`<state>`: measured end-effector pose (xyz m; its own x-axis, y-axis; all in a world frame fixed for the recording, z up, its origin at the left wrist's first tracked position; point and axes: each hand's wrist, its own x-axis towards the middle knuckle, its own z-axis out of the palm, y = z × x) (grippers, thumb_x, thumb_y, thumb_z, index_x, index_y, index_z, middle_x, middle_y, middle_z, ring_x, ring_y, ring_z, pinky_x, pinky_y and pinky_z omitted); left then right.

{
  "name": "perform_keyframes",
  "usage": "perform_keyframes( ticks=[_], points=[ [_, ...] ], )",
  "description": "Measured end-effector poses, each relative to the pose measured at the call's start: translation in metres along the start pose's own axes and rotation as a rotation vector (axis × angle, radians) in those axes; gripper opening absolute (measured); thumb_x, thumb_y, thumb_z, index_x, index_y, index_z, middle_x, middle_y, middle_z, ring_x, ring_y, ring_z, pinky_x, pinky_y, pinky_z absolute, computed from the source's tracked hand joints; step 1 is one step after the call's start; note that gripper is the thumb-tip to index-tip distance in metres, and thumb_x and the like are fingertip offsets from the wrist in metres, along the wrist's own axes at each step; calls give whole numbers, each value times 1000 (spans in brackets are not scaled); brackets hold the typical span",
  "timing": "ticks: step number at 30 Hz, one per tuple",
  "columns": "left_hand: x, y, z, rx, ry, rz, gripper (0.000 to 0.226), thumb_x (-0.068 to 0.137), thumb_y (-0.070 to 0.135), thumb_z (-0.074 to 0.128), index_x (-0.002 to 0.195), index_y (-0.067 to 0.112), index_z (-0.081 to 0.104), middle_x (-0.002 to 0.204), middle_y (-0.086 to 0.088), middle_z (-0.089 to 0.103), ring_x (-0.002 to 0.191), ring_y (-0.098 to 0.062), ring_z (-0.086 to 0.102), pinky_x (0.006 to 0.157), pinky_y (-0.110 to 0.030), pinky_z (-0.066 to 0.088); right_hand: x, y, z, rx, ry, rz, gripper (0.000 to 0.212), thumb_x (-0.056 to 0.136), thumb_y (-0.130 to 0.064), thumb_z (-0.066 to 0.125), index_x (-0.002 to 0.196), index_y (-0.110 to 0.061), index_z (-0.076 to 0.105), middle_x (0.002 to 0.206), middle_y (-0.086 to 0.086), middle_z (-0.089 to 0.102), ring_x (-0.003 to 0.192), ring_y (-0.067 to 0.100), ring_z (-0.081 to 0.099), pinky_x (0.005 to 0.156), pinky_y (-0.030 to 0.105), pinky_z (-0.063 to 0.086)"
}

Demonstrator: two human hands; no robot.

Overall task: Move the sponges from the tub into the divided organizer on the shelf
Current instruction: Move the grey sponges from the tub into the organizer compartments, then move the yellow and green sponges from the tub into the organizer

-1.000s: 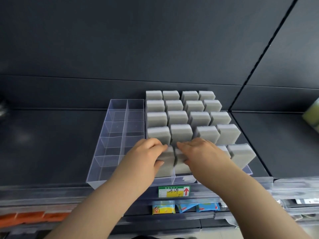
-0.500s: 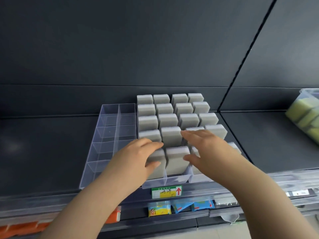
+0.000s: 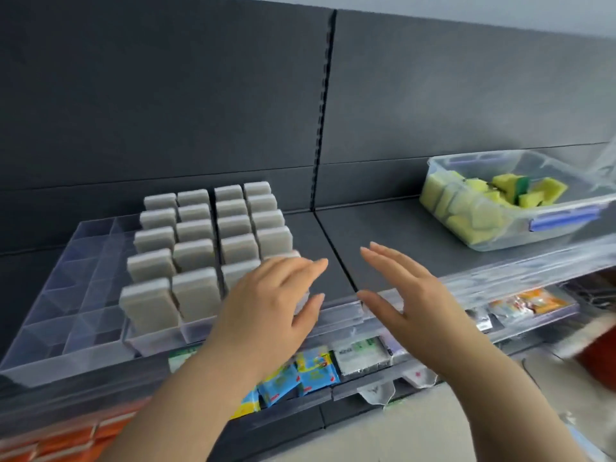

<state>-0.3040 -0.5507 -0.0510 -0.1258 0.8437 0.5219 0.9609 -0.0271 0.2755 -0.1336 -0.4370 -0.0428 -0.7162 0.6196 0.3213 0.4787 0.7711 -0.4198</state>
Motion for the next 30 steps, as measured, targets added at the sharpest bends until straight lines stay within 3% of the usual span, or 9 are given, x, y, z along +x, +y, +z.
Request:
perform_keyframes(
  ticks=[4,8,10,14,17,19,23,30],
  points=[
    [6,69,56,-27,-86,33,40,77,21,72,116,12,65,104,0,67,94,-21,63,74,-33,54,-61,62,-27,-9,-27,139,58,87,-46,51,141,-36,32,148,-17,27,134,4,29,106,24,30],
    [7,129,108,-24,-160,40,44,74,24,74,115,14,65,100,1,68,89,-21,64,66,-31,53,-121,120,-42,-3,-75,263,55,89,-45,51,140,-37,32,148,-19,27,135,4,27,107,23,26],
    [8,152,129,-25,-214,43,43,79,28,68,120,16,62,106,2,66,95,-21,63,70,-32,52,-143,144,-47,3,-89,301,55,89,-46,50,140,-38,31,147,-21,27,135,3,26,108,23,25],
    [14,173,165,-44,-309,12,48,94,42,37,141,29,35,134,13,46,122,-9,41,92,-26,38,-167,180,-56,19,-102,355,53,90,-48,48,140,-39,31,145,-22,29,133,2,29,108,23,27],
    [33,183,188,-115,-339,-24,49,94,42,36,142,33,30,137,14,43,125,-6,36,94,-24,36,-171,211,-66,36,-86,394,51,90,-48,48,138,-44,30,137,-30,29,129,-1,32,103,18,26],
    [52,190,203,-157,-335,-32,48,94,40,39,141,33,33,135,14,45,124,-6,38,95,-24,35,-169,234,-71,36,-84,429,50,90,-47,49,137,-43,32,139,-27,30,129,-1,33,102,16,26],
    [105,203,232,-222,-260,-2,44,92,33,48,136,29,43,127,10,53,118,-10,46,92,-25,39,-148,284,-87,10,-77,462,51,89,-48,49,138,-43,32,129,-34,27,123,-6,34,86,-5,17],
    [238,215,267,-282,-98,88,39,86,16,61,125,17,58,115,2,62,108,-16,55,81,-25,45,-50,369,-153,-1,-24,448,50,89,-46,51,136,-42,35,136,-22,38,123,-2,38,100,15,28]
  ],
)
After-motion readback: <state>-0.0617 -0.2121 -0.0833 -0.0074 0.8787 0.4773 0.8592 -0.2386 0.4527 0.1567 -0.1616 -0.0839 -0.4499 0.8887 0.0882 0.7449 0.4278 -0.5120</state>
